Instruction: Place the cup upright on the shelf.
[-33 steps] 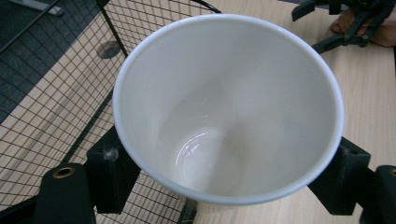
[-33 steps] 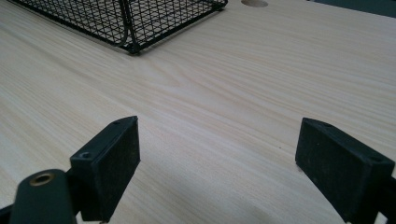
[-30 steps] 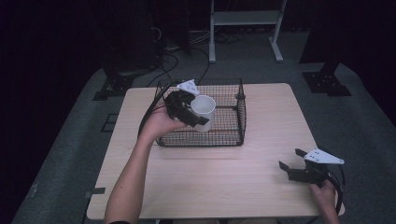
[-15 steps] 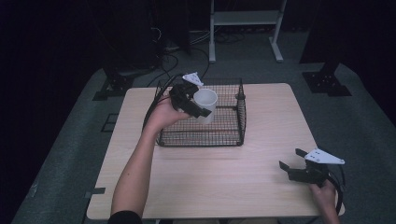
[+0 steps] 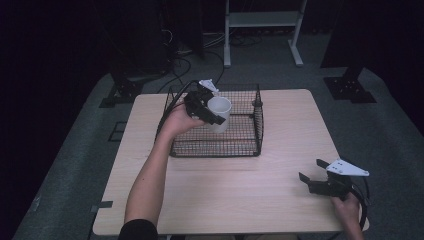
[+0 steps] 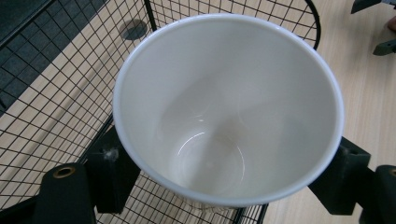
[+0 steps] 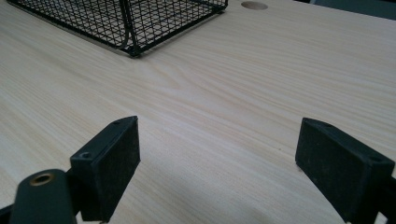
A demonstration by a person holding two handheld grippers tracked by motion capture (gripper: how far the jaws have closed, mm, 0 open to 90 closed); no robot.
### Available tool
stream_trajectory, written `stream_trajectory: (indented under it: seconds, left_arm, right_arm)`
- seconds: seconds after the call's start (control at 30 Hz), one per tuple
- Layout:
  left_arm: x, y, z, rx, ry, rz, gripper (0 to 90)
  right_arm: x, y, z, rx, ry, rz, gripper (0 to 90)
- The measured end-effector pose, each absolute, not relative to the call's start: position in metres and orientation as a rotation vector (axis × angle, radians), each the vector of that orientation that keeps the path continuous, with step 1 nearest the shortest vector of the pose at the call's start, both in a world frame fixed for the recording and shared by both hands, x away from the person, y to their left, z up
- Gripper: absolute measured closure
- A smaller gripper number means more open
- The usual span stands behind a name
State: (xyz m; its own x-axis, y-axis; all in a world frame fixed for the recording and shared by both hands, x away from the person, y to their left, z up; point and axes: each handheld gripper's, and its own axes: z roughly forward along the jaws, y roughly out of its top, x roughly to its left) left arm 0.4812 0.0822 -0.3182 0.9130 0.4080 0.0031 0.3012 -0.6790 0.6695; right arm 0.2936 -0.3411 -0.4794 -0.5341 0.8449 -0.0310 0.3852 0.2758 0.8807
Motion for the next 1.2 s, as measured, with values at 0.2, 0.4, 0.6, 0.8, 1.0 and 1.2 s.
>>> stream_trajectory:
  seconds: [0.2,0.4,0.6,0.8,1.0,1.2]
  left_arm:
    - [0.488,0.081,-0.329,2.363,0.526,0.174,21.0]
    - [0.494,0.08,-0.338,2.368,0.55,0.161,21.1]
    - [0.501,0.077,-0.347,2.37,0.571,0.148,21.1]
    - [0.506,0.076,-0.352,2.377,0.583,0.146,21.1]
    - [0.511,0.076,-0.358,2.38,0.6,0.14,21.1]
    - [0.515,0.076,-0.364,2.388,0.61,0.127,21.1]
  right_arm:
    - [0.293,-0.341,-0.479,1.104,2.046,1.204,13.1]
    - [0.293,-0.341,-0.479,1.104,2.045,1.207,13.1]
    - [0.293,-0.342,-0.479,1.104,2.043,1.212,13.1]
    - [0.293,-0.342,-0.479,1.102,2.044,1.213,13.1]
    - [0.293,-0.342,-0.479,1.102,2.045,1.217,13.1]
    - [0.293,-0.342,-0.479,1.104,2.042,1.215,13.1]
